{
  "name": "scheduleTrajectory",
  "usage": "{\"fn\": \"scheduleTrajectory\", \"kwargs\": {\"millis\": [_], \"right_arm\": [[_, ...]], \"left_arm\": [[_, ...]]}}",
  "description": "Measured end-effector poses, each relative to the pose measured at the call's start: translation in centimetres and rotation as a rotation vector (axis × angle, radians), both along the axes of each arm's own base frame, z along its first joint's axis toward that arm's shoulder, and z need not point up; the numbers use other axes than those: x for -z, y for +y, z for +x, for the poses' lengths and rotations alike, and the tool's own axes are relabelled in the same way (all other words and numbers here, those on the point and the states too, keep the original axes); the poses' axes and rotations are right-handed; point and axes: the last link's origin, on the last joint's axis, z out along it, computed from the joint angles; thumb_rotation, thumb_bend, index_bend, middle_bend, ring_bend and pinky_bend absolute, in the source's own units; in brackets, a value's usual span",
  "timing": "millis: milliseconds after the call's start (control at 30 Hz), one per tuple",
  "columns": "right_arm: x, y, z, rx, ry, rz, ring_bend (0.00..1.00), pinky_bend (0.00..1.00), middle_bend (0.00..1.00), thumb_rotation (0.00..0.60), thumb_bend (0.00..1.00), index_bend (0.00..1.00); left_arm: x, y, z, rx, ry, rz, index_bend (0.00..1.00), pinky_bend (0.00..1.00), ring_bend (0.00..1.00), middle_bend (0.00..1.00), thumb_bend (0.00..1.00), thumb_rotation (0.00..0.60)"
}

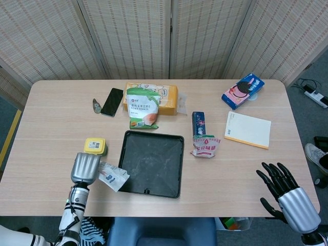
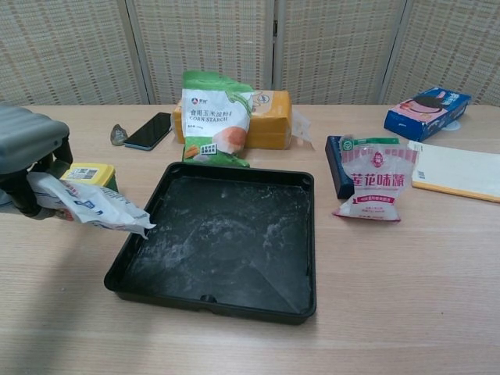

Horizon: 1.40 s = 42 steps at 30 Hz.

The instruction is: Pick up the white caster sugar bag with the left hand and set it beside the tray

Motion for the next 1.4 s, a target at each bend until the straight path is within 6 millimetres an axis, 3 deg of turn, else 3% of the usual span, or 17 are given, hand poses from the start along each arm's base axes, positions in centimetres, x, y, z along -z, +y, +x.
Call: {"fn": "scheduleTrajectory", "kwargs": {"millis": [1000,1400], "right_arm": [[-0.10,0.17,0.04,-0.005,-0.004,0.001,0.00,0.00,0.00,0.600,0.36,0.00],[-0.03,-0.02,0.01,0.001,-0.001,-0.001,0.00,0.00,0.00,0.600,0.36,0.00]], "left_arm": [[0.79,-0.59,0.61,0.100,0.103,0.075,0.86,1.00,1.00,0.95,0.46,0.600],[0.59,-0.73,0.43,0.050,-0.017,0.039,0.86,1.00,1.00,0.96,0.45,0.600]]}}
